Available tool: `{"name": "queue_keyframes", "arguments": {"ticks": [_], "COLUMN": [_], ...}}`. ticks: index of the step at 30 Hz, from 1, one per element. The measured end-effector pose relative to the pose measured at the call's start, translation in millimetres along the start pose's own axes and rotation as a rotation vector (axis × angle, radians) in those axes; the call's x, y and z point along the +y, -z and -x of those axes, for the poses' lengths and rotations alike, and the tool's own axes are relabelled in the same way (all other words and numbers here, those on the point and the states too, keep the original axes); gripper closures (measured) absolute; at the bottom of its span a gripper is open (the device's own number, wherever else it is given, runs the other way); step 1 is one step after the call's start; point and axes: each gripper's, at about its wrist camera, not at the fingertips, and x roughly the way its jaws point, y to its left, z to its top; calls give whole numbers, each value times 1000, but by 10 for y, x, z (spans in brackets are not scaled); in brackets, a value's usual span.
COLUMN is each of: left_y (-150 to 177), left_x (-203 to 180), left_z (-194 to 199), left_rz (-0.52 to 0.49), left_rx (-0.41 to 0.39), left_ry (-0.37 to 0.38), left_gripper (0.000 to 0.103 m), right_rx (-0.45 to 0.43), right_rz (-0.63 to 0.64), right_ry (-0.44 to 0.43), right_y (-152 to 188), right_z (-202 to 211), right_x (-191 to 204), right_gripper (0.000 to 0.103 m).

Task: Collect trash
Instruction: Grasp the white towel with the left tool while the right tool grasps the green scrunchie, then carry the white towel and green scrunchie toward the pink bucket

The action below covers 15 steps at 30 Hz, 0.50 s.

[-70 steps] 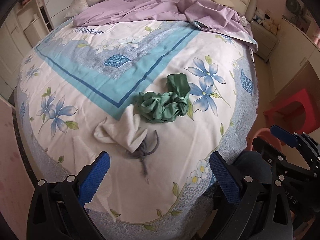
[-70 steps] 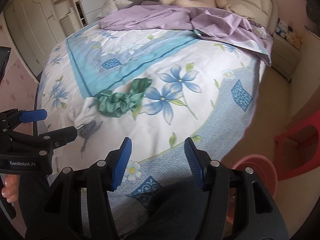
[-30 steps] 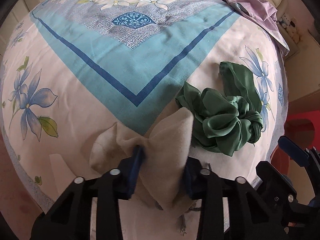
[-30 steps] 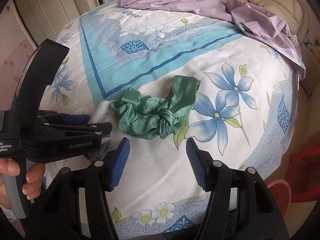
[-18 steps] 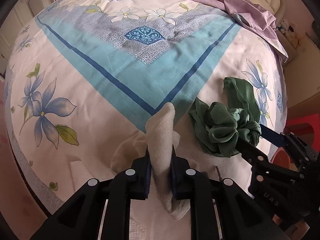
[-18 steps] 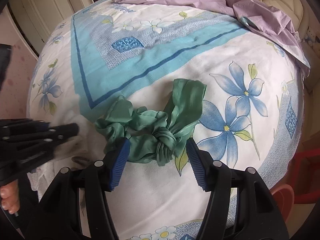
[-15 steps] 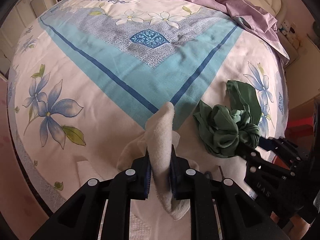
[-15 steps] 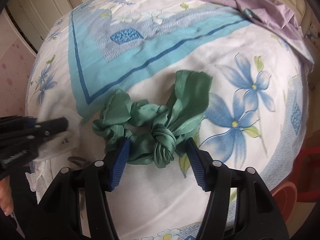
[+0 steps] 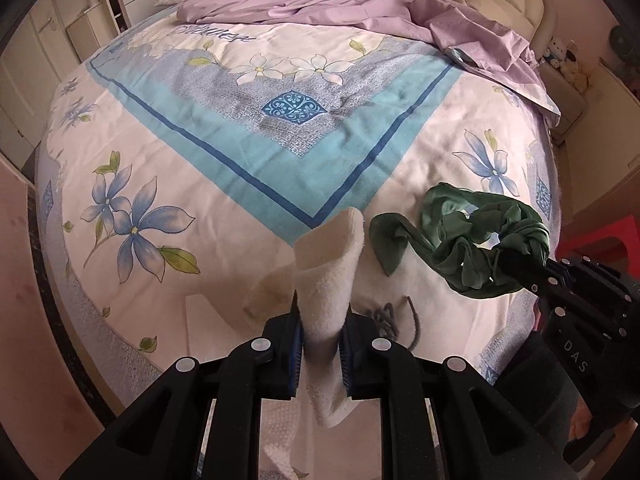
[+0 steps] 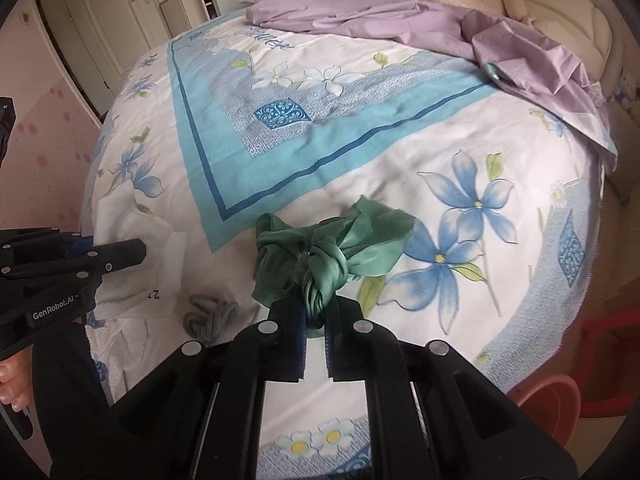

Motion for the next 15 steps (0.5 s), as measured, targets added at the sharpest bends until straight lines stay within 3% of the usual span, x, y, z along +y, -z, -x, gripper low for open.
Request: {"name": "queue_keyframes", "arguments": {"ticks": [15], "left_y": [284], "left_x": [-1084], "left_z": [452], "left_rz": [-160], "left_rx": [-36], "left_ry": [65], "left_gripper": [86], "right_rx": [-80], "right_rz": [-77], "right_ry": [100], "right_y": [522], "right_z": [942], "right_x": [-680], "right_gripper": [97]}}
